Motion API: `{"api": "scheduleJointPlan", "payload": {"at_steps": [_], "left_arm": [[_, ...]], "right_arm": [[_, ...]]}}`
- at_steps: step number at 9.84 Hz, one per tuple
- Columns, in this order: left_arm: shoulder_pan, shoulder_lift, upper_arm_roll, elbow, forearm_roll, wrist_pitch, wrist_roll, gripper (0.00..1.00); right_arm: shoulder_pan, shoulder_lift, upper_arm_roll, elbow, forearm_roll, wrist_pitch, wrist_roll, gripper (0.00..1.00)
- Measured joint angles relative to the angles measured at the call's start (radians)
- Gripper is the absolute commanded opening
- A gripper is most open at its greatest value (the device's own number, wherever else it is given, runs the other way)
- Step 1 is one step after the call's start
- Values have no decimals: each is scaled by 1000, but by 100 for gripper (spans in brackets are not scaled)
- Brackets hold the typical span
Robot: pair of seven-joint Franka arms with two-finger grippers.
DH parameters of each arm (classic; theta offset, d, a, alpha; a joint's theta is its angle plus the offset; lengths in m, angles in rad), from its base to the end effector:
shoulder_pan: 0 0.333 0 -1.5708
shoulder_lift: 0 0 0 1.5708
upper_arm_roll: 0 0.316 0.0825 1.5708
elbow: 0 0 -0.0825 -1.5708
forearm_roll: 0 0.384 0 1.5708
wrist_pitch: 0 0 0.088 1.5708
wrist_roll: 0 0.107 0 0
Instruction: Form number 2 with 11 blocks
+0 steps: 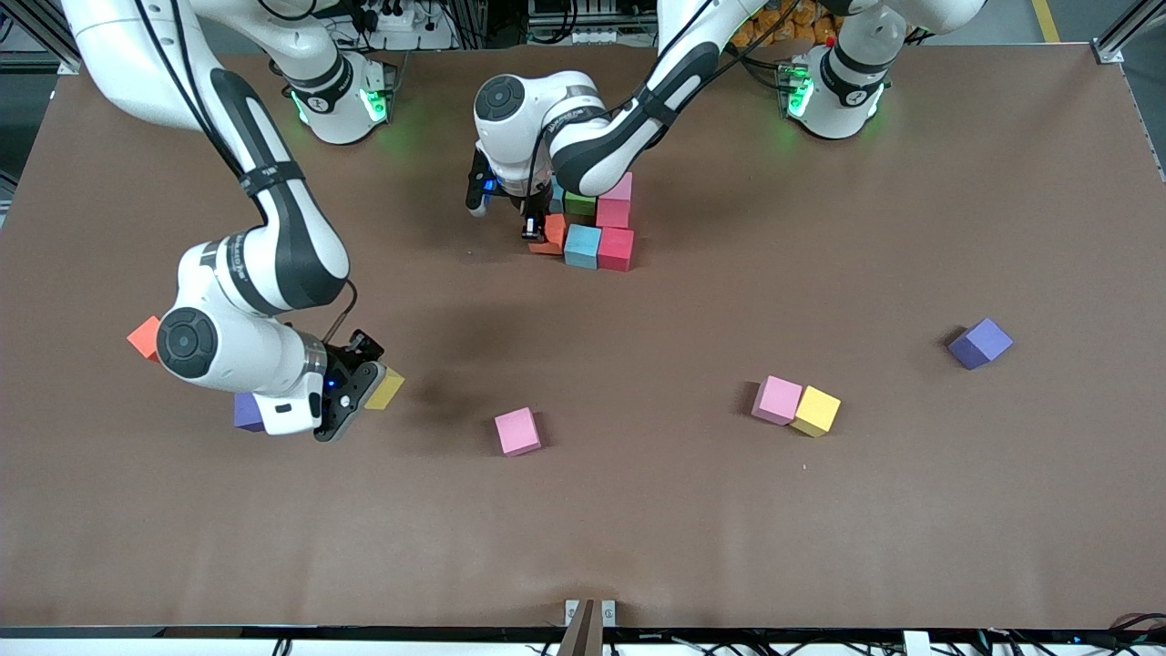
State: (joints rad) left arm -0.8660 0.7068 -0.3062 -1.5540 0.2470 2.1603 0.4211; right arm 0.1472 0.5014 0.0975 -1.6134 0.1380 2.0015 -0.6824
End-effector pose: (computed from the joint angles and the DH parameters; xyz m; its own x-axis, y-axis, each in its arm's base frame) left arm 0.3072 -0.6252 0.2407 -0.1044 -0.9930 -0.0559 -0.9943 0.1031 0.0266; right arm 0.6511 0.1631 0.3283 0.6586 0.7523 0.0126 0.7387 -0.6433 -0.2011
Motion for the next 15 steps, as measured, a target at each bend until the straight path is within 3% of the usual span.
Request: {"api": "scheduleJointPlan", "payload": {"at_steps": [8,15], "left_arm": [[-7,25,22,2,11,0,0,16],[-28,30,35,6,11,36,-11,16]], "right_arm": [[112,-53,0,7,0,-36,670,3],[133,-55,-6,8,0,-36,736,5]]}}
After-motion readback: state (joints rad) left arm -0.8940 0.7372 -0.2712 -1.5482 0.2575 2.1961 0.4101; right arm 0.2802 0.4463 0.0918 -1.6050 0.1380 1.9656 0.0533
